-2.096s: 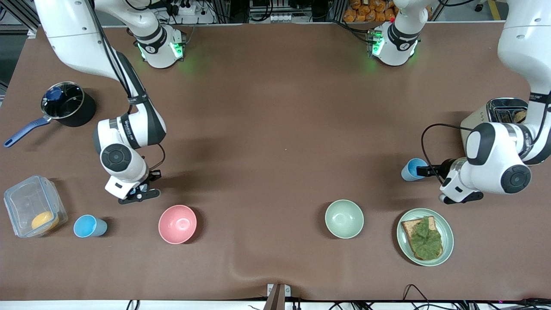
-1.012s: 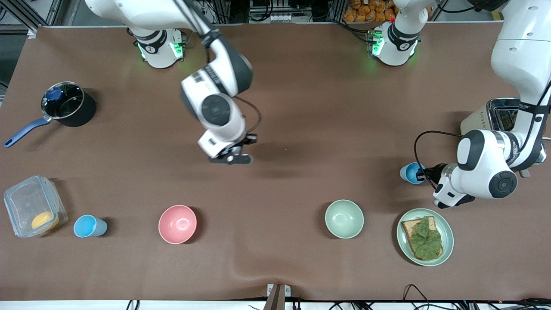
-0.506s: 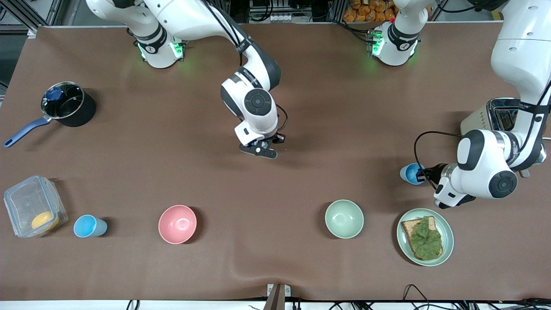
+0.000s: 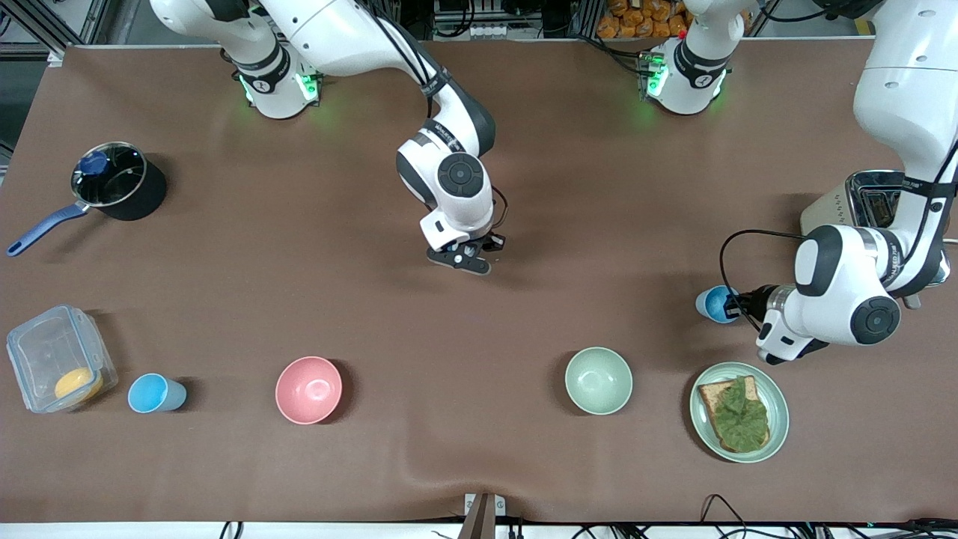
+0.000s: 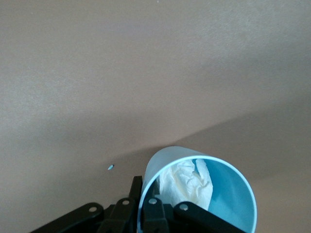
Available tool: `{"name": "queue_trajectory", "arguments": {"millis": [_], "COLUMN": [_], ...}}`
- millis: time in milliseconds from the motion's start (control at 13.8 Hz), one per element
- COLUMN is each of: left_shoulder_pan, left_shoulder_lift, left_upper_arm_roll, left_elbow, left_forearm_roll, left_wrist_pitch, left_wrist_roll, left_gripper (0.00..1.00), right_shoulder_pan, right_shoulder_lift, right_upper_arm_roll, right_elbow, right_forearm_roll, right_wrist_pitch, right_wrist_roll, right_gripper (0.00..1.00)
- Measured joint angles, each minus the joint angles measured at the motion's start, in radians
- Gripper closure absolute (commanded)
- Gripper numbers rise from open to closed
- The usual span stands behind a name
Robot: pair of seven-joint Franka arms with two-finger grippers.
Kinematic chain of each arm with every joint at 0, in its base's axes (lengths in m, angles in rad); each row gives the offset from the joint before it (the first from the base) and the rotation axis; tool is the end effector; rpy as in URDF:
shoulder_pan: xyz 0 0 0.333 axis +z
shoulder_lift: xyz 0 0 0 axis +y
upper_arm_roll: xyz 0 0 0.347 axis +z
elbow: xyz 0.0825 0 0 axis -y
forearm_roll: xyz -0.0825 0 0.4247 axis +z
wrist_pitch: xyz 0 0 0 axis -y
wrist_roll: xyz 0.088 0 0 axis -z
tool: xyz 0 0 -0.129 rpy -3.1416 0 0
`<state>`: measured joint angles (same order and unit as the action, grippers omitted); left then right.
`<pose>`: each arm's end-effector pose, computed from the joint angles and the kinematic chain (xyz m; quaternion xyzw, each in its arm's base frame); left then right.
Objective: Stack blue cups with both arms
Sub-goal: 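Carry the tissue cup to the table middle with the right gripper and release, then withdraw the right gripper while the left gripper carries its cup toward the tissue cup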
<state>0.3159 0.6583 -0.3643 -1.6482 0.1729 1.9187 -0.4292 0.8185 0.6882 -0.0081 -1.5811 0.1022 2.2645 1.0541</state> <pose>0.6860 0.0029 0.2034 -0.9718 -0.1595 0.1734 0.0017 0.5131 0.5469 0.2094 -0.9875 0.1530 0.0308 0.0199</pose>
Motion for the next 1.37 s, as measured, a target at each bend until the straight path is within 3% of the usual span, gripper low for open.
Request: {"name": "queue_trajectory", "arguments": {"millis": [72,434,651,1012,1373], "left_shoulder_pan": [0.0,-0.006,-0.008,-0.006,-0.045], "left_shoulder_lift": [0.0,0.0,-0.002,-0.078,-0.106], "left_upper_arm_roll": [0.0,-0.001,-0.002,-0.018,-0.202], "left_elbow": [0.0,0.0,0.004,0.045,0.043], "left_forearm_roll": [0.0,0.0,-0.002,-0.098,-0.099], "left_wrist_pitch": [0.001,0.008,0.041,0.066,0.063], "left_wrist_roll": [0.0,-0.01,-0.045,-0.121,-0.442], "left_gripper": [0.97,0.97,0.97,0.97,0.97], "right_shoulder_pan": [0.0,0.001,-0.015,-0.189,-0.451], "right_shoulder_lift": [0.006,0.011,-0.003,-0.1,-0.211], "right_upper_arm_roll": [0.0,-0.007,-0.024,-0.039,-0.042], "right_elbow": [0.0,0.041,0.129,0.259,0.251], "right_forearm_roll": [0.001,-0.001,-0.004,-0.005,-0.006], "right_wrist_pitch": [0.022,0.052,-0.126,-0.46,-0.638], "right_wrist_roll": [0.014,0.094,0.057,-0.261,-0.69], "right_gripper": [0.0,0.0,0.0,0.0,0.0]}}
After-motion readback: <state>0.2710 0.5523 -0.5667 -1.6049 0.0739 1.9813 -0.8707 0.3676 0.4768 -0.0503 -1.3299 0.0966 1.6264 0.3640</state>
